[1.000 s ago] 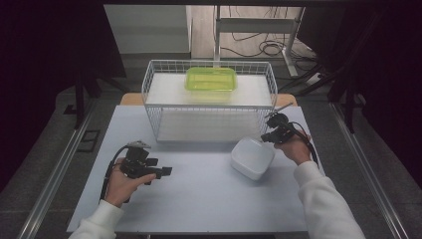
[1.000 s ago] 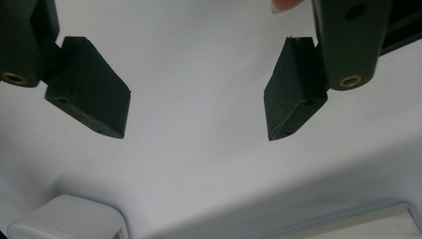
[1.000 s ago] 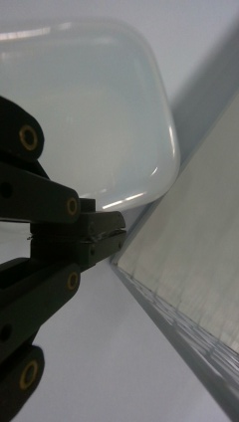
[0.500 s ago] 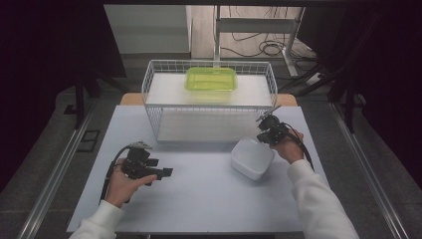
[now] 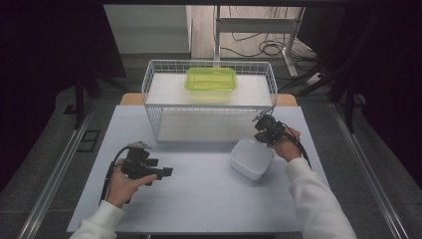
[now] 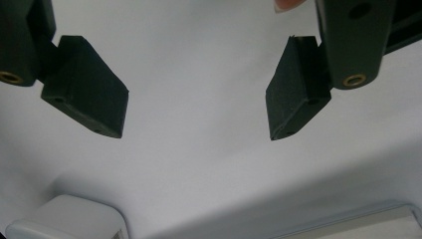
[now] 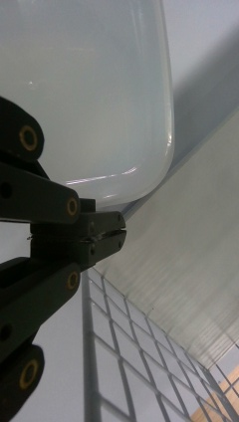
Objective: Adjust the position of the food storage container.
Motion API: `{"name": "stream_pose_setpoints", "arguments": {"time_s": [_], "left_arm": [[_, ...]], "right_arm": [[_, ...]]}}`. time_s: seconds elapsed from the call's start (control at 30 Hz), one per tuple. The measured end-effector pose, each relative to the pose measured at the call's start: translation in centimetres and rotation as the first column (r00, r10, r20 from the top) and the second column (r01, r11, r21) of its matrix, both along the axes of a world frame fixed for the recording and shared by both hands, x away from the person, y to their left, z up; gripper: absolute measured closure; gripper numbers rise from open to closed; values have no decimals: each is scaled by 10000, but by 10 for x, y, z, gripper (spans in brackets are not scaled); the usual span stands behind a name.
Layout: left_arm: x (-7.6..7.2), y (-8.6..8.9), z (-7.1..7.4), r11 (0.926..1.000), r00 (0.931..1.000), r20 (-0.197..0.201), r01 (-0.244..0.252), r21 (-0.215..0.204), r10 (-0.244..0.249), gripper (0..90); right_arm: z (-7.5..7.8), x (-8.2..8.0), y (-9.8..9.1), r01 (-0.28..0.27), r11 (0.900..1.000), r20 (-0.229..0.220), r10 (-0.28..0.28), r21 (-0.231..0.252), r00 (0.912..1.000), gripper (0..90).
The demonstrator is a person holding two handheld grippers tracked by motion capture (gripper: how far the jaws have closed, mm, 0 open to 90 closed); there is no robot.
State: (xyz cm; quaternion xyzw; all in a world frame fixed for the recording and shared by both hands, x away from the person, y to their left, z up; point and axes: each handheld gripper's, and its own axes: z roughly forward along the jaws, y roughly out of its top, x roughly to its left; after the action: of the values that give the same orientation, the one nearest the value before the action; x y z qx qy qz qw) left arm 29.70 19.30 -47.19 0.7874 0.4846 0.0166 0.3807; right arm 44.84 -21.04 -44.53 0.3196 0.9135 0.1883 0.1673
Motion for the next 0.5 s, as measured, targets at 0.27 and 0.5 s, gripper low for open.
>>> {"name": "stream_pose_setpoints", "arguments": {"time_s": [0.27, 0.5], "left_arm": [[1, 5, -1, 9987, 9998, -178, -40, -500, 31, 243], [2, 2, -3, 9992, 9997, -241, 24, -401, -33, 243]], "right_arm": [[-5, -4, 11, -454, 9990, -291, 454, 29, 9985, 895], [-7, -20, 31, -1047, 9945, -147, 1047, 8, 9944, 895]]}}
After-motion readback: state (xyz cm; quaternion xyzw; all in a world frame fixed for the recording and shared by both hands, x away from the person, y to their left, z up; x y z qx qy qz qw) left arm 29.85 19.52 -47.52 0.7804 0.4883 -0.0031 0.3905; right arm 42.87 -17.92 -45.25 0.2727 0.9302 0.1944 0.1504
